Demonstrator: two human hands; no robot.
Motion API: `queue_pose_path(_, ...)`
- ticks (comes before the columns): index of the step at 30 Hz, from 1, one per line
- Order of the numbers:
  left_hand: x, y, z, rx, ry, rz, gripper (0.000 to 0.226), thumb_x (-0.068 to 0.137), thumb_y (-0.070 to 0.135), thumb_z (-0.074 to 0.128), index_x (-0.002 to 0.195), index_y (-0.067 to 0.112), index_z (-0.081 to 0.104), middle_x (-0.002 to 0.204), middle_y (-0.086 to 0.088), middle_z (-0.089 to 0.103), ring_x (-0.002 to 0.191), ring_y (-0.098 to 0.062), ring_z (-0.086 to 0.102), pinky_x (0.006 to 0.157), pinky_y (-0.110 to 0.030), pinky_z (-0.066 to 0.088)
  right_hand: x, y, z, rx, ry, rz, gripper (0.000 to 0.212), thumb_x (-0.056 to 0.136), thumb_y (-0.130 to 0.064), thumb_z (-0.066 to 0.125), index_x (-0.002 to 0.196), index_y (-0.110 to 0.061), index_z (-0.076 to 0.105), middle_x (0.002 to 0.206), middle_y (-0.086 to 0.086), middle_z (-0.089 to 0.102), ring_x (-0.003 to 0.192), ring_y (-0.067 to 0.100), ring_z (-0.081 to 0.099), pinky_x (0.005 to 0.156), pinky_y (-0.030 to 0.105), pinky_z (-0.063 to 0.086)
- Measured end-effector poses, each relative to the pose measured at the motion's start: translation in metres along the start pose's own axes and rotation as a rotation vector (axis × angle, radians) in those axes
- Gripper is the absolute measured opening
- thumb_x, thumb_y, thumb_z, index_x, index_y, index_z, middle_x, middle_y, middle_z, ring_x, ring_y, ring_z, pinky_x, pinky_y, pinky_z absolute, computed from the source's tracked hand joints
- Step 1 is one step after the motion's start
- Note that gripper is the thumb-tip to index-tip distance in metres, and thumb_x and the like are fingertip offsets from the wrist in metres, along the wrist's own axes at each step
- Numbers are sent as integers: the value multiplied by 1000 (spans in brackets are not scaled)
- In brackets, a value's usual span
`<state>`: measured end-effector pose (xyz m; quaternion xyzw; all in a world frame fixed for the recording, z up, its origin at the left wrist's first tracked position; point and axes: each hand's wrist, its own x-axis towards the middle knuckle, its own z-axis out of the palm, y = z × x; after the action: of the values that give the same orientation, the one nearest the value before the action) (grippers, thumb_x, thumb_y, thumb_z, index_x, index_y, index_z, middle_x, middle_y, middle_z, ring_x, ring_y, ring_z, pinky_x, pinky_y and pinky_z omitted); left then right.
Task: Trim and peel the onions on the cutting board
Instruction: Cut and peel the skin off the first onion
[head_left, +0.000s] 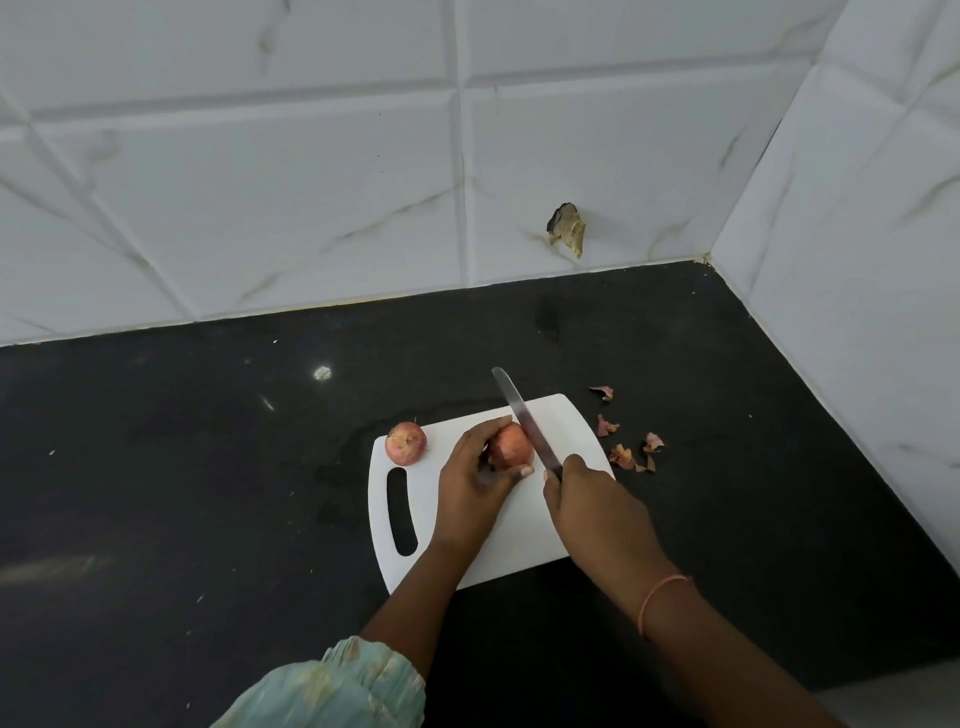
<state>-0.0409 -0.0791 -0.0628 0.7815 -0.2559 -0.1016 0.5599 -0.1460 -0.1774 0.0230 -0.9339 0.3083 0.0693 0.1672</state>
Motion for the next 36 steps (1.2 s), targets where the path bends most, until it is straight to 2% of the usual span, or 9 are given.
queue_pose_path(2, 0, 0, 1, -17, 0, 0, 56, 77, 20, 84, 122, 36, 55, 121, 18, 58, 112, -7, 58, 93, -13, 49, 1, -6, 2, -65, 5, 6, 29, 104, -37, 28, 109, -16, 46, 82, -3, 58, 80, 17, 63, 58, 26, 38)
queue_pose_path(4, 1, -1, 0, -29, 6, -3, 57, 76, 18, 84, 121, 37, 55, 121, 17, 59, 113, -10, 58, 94, -15, 50, 5, -9, 4, -72, -14, 16, 26, 104, -36, 29, 110, -16, 46, 77, -5, 53, 78, 16, 62, 60, 27, 40)
queue_pose_path(7, 1, -1, -1, -37, 8, -2, 59, 76, 18, 84, 118, 45, 53, 120, 25, 57, 113, -4, 57, 92, -12, 49, 11, -7, 4, -63, -45, 16, 27, 104, -35, 30, 111, -15, 46, 71, -7, 42, 70, 13, 52, 59, 27, 38)
queue_pose_path(11, -1, -2, 0, -34, 4, -1, 59, 75, 21, 85, 117, 48, 53, 120, 28, 56, 113, 2, 55, 90, -8, 46, 4, -4, 2, -85, -62, 14, 28, 105, -35, 28, 112, -15, 45, 76, -5, 45, 68, 13, 49, 51, 24, 30)
queue_pose_path(18, 3, -3, -2, -59, -2, -31, 57, 77, 21, 84, 116, 48, 52, 118, 28, 55, 112, -3, 58, 89, -10, 48, 8, -5, -2, -39, -130, 24, 30, 104, -36, 29, 115, -14, 46, 75, -5, 43, 67, 10, 47, 50, 22, 31)
queue_pose_path(22, 2, -2, -1, -75, 8, -47, 56, 77, 22, 84, 118, 44, 53, 119, 28, 55, 112, -6, 58, 91, -12, 49, -3, -6, 2, -56, -183, 76, 31, 105, -37, 29, 120, -14, 43, 86, -2, 49, 75, 12, 52, 65, 25, 42)
queue_pose_path(27, 3, -3, -2, -75, -10, -17, 56, 76, 20, 84, 120, 40, 55, 121, 22, 57, 113, -7, 58, 90, -14, 51, 14, -10, -5, -84, -162, 28, 28, 104, -33, 31, 118, -13, 45, 92, 3, 58, 85, 18, 62, 63, 27, 39)
queue_pose_path(32, 3, -7, -1, -95, -37, -37, 55, 77, 22, 84, 124, 31, 59, 125, 15, 59, 116, -11, 57, 94, -21, 53, 8, -8, -5, -126, -212, 64, 28, 105, -31, 30, 121, -13, 43, 81, -1, 49, 75, 15, 53, 62, 27, 38)
queue_pose_path(36, 4, -8, -1, -114, -29, -48, 55, 76, 20, 84, 125, 26, 59, 125, 10, 61, 115, -14, 59, 94, -27, 55, 17, -14, -5, -81, -192, 41, 25, 103, -28, 35, 121, -13, 43, 98, 4, 62, 86, 20, 61, 64, 29, 36)
